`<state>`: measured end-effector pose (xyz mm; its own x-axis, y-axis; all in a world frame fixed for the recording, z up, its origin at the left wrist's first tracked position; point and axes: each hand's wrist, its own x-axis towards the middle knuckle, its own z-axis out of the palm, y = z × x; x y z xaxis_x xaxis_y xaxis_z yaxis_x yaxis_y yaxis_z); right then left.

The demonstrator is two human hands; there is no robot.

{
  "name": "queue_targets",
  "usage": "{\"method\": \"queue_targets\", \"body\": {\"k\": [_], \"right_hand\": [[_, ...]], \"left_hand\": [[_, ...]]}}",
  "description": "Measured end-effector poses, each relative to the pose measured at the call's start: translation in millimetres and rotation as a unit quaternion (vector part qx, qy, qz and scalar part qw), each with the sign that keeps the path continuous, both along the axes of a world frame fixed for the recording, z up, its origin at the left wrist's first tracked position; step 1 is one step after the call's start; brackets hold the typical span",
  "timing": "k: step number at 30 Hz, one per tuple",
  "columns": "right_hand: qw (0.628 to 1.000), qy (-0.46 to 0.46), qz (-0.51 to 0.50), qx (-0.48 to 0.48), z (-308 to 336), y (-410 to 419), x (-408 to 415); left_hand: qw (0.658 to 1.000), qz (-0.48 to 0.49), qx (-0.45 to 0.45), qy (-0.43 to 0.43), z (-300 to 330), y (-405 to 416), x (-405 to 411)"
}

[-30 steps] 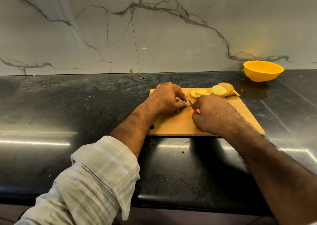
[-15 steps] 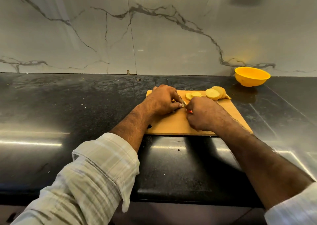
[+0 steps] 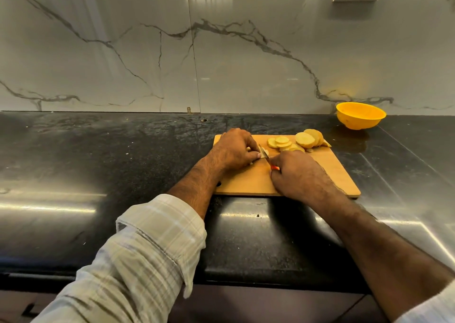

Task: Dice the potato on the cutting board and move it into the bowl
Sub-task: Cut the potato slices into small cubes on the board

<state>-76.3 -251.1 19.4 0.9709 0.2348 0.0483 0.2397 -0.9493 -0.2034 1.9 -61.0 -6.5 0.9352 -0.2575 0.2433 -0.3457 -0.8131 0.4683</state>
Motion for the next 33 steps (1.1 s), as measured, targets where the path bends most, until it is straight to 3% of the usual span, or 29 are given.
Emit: {"method": "queue_targets", "body": {"k": [10,18,24,33], "right_hand": [[1.000,0.011,-0.010,0.004,9,19,28],[0.998,0.065,-0.002,-0.005,8,-13,-11],[1.000,0.011,-0.008,0.000,9,-2,-15],[0.999,0.018,-0.019,-0.026,11,28,11]], "left_hand": [[0.999,0.005,-0.027,0.022,3,-1,-2],[1.000,0.008,-0.019,0.015,-1,2,1],[0.999,0.020,-0.031,0.006,-1,1,-1],[0.999,0.015,-0.033,0.025,2,0,1]]}}
